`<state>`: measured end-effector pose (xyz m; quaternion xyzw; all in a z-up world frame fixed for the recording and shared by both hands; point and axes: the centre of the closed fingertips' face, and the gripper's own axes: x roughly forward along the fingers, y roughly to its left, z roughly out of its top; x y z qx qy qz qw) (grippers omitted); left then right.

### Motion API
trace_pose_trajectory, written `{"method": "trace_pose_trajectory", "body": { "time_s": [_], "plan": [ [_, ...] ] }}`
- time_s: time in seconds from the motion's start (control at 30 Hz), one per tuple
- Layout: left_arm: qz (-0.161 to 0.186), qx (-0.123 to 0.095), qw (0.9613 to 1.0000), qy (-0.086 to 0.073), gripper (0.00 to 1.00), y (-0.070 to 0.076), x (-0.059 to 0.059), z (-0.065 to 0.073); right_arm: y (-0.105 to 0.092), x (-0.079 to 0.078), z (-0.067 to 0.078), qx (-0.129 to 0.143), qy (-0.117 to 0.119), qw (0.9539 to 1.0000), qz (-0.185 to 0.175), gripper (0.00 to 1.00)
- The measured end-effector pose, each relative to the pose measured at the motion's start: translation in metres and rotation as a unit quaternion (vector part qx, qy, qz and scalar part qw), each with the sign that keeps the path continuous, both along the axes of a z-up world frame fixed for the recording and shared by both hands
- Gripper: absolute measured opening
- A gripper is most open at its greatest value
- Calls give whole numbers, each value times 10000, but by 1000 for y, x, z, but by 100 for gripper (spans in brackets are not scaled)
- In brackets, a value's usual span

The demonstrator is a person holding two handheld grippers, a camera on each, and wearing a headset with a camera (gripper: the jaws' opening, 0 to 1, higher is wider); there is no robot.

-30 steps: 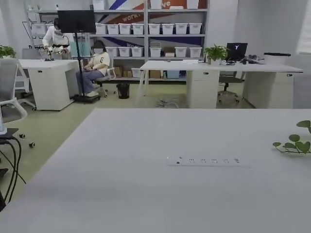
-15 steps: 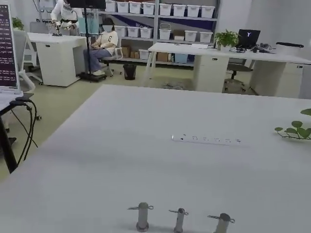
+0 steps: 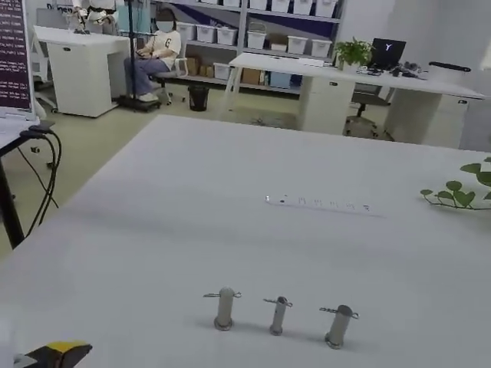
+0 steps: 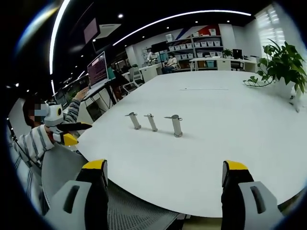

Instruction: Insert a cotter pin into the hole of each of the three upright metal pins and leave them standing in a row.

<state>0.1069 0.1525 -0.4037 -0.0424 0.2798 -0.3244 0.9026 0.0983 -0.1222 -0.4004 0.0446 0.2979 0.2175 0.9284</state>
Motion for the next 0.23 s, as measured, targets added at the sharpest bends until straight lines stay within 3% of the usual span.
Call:
{"method": "trace_pose_trajectory", "body": {
  "time_s": [0.23],
  "plan": [
    [30, 77, 9999, -104, 99, 3, 3, -2, -2, -16, 4, -101, -40, 9999, -102, 97]
  ]
}}
